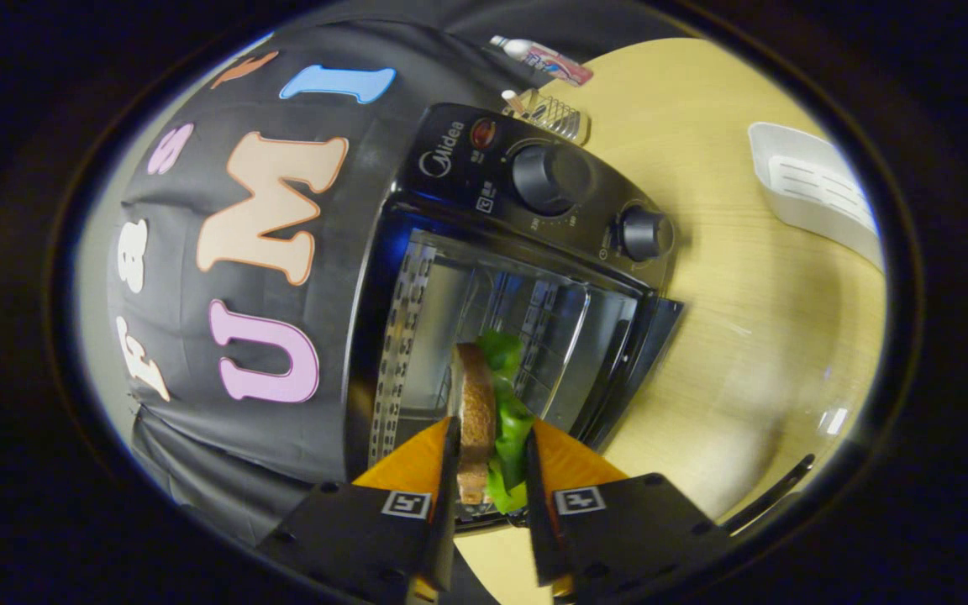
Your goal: Open the toaster oven, put the food inside, and close the toaster oven door.
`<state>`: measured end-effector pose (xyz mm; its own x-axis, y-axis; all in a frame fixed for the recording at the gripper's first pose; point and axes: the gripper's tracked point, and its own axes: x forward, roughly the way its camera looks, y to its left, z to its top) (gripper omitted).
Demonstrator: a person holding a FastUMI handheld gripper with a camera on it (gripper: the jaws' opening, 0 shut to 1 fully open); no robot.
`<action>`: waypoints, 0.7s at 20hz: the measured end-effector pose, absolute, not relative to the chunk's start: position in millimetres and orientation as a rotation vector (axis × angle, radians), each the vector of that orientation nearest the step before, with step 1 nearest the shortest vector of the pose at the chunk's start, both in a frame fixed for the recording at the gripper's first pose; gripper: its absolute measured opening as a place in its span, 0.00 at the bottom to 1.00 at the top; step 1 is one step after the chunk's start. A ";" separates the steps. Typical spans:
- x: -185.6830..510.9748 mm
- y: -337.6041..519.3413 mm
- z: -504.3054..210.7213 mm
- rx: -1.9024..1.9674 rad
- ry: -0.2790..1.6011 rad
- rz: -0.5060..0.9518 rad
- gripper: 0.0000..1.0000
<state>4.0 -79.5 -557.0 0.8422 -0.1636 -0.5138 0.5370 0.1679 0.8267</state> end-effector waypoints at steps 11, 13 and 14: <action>-50.0 -65.4 -544.2 1.217 0.349 -0.518 1.00; -65.0 -57.1 -539.2 1.179 0.369 -0.501 1.00; -72.3 -53.9 -538.3 1.153 0.385 -0.493 1.00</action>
